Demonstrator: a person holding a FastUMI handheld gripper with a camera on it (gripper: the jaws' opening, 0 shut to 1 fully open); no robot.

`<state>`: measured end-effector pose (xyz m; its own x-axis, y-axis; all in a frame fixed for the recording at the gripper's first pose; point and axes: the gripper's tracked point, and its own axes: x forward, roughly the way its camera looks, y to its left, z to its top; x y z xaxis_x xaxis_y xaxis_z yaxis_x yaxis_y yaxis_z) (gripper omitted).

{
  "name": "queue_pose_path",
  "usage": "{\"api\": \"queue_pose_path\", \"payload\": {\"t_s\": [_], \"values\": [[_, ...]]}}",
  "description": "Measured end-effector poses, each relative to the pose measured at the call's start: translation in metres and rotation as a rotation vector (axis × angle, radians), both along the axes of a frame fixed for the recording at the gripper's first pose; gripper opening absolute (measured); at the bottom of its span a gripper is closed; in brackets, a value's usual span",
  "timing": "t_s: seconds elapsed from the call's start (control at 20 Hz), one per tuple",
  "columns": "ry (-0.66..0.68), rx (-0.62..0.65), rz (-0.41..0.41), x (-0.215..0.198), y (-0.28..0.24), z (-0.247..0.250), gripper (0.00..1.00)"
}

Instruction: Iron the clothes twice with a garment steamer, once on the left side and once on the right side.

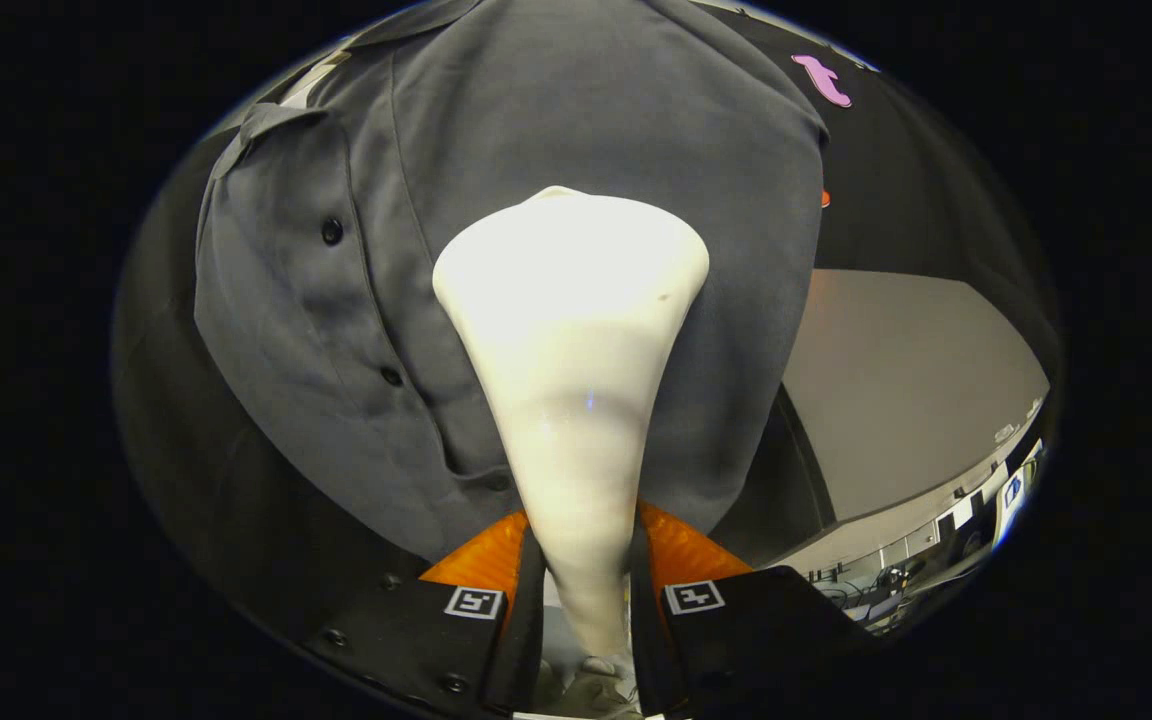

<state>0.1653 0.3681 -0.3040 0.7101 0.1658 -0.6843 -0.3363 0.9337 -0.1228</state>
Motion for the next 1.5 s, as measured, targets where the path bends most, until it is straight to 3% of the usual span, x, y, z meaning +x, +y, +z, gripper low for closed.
{"api": "queue_pose_path", "payload": {"t_s": [0.35,1.5], "values": [[0.081,-0.02,-0.03,0.0,-0.018,-0.05,0.45],[0.217,-0.089,-0.127,-0.037,-0.059,-0.126,0.45]]}}
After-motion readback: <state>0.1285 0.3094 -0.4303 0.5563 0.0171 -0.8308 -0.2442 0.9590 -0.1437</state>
